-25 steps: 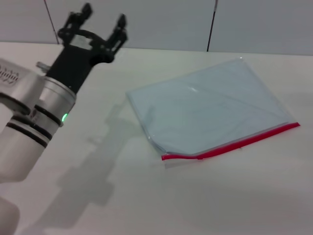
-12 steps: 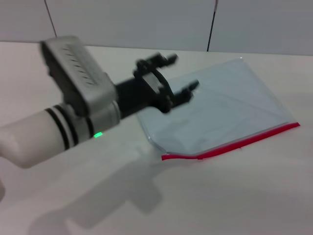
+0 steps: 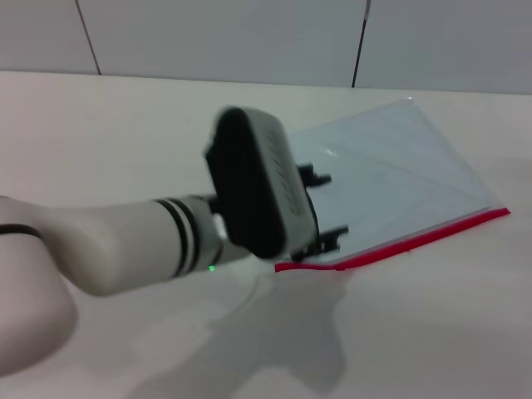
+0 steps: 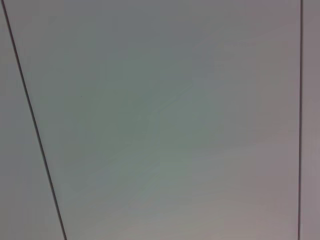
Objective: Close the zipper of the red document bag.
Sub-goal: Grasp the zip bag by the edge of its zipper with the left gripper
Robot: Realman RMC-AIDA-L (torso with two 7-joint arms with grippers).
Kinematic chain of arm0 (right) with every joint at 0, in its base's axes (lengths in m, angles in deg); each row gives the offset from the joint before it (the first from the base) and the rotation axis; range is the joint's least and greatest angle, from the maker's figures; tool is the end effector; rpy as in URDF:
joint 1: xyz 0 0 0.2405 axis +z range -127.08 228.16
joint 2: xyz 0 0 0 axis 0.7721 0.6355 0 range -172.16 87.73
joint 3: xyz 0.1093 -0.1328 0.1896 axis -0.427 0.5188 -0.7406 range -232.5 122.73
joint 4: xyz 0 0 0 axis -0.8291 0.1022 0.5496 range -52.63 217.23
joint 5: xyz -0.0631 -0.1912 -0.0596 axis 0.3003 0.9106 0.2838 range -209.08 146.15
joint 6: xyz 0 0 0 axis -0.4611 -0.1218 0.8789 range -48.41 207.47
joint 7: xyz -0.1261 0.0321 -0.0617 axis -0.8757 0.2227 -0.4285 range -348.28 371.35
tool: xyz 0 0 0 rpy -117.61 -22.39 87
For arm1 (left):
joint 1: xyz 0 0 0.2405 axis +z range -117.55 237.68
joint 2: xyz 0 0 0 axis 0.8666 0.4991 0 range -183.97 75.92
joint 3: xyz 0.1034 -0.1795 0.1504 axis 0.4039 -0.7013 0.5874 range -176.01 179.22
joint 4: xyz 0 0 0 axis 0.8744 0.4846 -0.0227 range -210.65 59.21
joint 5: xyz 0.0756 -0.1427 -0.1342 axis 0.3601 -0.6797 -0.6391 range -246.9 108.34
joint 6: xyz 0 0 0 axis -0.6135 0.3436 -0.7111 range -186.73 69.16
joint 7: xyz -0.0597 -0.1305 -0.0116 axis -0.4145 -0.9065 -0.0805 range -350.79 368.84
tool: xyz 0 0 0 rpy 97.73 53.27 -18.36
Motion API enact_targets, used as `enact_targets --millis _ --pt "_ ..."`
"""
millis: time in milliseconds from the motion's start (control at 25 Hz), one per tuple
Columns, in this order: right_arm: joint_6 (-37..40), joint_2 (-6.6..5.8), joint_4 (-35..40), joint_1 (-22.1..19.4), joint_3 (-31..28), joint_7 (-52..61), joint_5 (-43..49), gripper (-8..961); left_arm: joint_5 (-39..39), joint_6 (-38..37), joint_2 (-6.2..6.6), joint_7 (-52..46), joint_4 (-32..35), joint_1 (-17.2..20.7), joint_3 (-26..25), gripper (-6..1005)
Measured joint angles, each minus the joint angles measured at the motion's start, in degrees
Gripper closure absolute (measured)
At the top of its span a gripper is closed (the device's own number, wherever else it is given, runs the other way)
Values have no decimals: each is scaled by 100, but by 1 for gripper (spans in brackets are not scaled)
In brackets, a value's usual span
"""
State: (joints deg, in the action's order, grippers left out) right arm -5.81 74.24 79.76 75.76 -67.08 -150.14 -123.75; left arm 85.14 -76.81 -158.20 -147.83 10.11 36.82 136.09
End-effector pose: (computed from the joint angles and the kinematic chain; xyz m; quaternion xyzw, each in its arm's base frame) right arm 0.3374 0.3148 0.0512 -0.6105 0.1894 0.4040 0.6545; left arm -0.1378 0.3109 -0.0846 -0.9487 0.0629 -0.0230 0.3089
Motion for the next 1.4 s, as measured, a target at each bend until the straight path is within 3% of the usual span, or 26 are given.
enact_targets --millis 120,240,360,800,1280,1400 --pt "0 0 0 0 -6 8 -1 76 398 -1059 -499 483 97 72 -281 316" --pt "0 0 0 8 2 9 4 76 853 -1888 -917 662 62 60 -452 315" --pt "0 0 0 16 4 11 15 76 1007 -2283 -1100 849 41 47 -506 313" --pt "0 -9 0 18 7 18 19 76 1014 -2436 -1159 1023 -165 2 -535 314" --pt "0 -9 0 12 7 22 11 77 1028 -1809 -1120 1157 -559 -14 -623 317" --pt "-1 -9 0 11 7 22 9 77 1025 -1785 -1171 1238 -685 -17 -642 318"
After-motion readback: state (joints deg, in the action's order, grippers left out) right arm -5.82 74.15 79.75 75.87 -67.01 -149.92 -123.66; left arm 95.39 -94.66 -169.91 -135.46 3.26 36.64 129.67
